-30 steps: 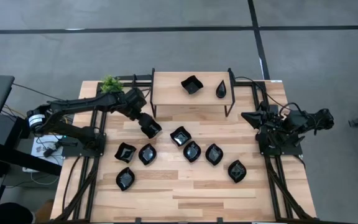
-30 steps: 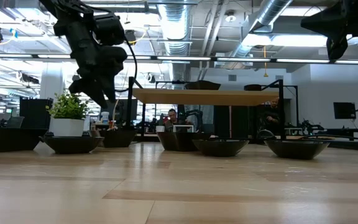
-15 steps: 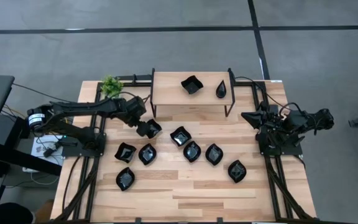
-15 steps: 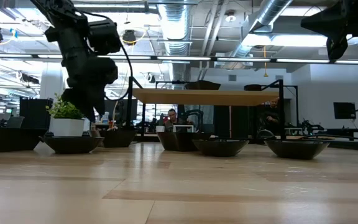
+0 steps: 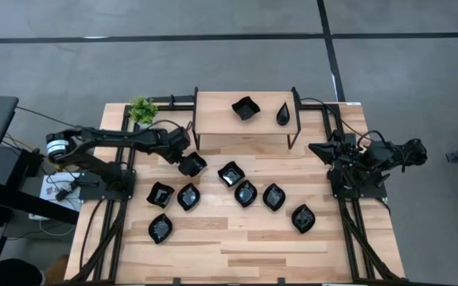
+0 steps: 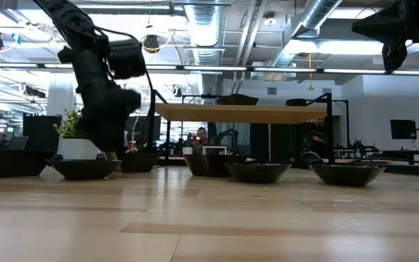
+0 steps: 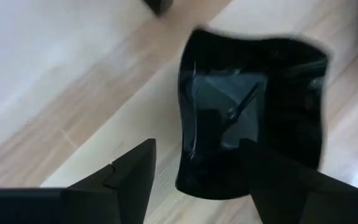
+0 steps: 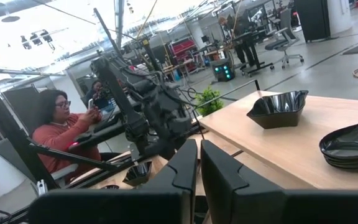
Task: Pick & Place Mini shaped plates
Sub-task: Stack the black plate on top of the black plate on the shelf
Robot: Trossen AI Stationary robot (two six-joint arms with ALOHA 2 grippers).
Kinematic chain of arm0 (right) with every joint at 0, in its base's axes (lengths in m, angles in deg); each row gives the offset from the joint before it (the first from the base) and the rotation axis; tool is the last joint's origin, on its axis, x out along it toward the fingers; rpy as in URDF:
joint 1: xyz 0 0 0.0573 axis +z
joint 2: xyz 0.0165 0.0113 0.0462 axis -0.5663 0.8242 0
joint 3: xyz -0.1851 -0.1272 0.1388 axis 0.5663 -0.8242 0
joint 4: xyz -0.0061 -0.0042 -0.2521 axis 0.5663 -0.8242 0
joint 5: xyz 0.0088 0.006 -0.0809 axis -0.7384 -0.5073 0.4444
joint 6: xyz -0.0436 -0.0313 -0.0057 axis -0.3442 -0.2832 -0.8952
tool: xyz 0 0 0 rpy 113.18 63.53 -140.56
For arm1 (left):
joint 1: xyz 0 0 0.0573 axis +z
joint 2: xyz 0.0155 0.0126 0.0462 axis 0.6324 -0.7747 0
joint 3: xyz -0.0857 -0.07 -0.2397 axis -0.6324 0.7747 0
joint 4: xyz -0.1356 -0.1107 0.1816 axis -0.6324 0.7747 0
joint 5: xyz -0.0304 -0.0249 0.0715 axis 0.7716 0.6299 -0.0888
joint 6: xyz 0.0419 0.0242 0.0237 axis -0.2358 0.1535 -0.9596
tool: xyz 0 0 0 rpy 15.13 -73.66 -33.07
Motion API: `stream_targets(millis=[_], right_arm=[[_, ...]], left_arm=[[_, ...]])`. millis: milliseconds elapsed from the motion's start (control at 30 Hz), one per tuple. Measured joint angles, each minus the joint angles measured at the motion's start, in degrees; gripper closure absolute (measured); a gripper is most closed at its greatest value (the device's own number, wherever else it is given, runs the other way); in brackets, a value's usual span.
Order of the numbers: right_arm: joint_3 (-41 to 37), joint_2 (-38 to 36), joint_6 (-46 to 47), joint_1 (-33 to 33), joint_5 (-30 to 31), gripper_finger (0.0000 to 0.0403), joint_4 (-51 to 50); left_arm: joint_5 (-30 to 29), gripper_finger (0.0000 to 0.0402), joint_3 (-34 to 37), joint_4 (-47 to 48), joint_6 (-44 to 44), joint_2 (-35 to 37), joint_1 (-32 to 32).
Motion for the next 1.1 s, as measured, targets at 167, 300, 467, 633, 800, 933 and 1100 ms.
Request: stream_targets(millis=[167, 300, 467, 633, 800, 933, 1100], right_arm=[[0.00, 0.00, 0.00, 0.00, 0.00, 0.0386, 0.01], [0.00, 0.00, 0.02, 0.00, 0.00, 0.0386, 0.00], [0.00, 0.00, 0.02, 0.00, 0.00, 0.0386, -0.01], [0.00, 0.00, 0.02, 0.00, 0.00, 0.0386, 0.00], [0.00, 0.00, 0.01, 0.00, 0.00, 0.0386, 0.00], [0.00, 0.00, 0.00, 0.00, 0.00, 0.0386, -0.01], [0.00, 0.00, 0.00, 0.00, 0.00, 0.0386, -0.01]], left_arm=[[0.04, 0.0203, 0.00, -1.78, 0.32, -1.98, 0.04], [0.03, 0.0222, 0.00, -1.93, 0.33, -1.59, 0.04], [0.05, 0.0235, 0.00, -2.21, 0.32, -1.45, 0.04], [0.05, 0.0247, 0.00, -2.37, 0.34, -1.43, 0.04], [0.05, 0.0273, 0.00, -2.82, 0.34, -1.43, 0.04], [0.03, 0.0307, -0.04, -3.13, 0.34, -1.43, 0.04], [0.05, 0.0363, -0.04, -3.42, 0.34, -1.43, 0.04]])
